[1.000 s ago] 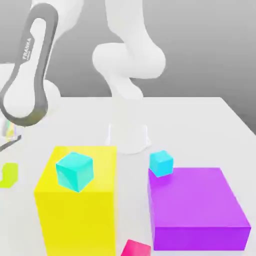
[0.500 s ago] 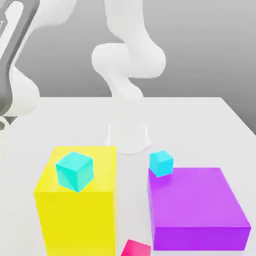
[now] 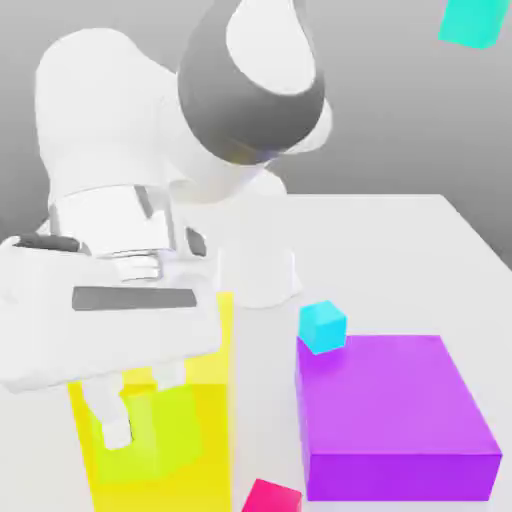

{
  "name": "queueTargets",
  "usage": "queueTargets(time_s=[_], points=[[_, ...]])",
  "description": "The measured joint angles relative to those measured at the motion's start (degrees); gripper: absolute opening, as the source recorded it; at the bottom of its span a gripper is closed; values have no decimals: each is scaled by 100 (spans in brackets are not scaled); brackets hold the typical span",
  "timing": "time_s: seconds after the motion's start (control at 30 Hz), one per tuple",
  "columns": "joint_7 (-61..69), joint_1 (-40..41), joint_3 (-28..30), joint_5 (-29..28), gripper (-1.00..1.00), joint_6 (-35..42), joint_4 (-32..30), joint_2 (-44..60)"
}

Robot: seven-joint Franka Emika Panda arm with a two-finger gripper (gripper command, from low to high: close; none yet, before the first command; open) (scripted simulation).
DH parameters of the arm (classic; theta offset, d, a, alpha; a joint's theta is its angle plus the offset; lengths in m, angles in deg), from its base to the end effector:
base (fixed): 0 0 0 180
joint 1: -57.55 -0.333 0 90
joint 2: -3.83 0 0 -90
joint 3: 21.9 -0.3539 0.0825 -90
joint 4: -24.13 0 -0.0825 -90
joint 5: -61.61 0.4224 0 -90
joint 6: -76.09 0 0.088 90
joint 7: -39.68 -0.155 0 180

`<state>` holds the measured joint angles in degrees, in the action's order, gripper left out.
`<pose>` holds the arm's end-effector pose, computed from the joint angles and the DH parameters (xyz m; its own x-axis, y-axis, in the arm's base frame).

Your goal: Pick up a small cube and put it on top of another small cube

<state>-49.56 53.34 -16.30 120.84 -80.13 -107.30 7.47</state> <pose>0.5927 -0.0298 0.3214 -0.6124 -0.5111 -0.6031 -0.6053 0.7939 -0.0582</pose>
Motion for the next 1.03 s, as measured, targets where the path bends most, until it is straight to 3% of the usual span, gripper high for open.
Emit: queueTargets(time_s=[0.3,0.7,0.93,0.97,1.03], points=[[1591,-471,-383,-1506,-100,1298,-1596,-1767],[3085,-465,-1631,-4558,-100,2450,-3853,-4269],[3211,-451,-1959,-4696,-100,1089,-4296,-3287],[3208,-453,-1971,-4691,100,940,-4329,-3169],[3208,-453,-1971,-4691,100,939,-4329,-3169]])
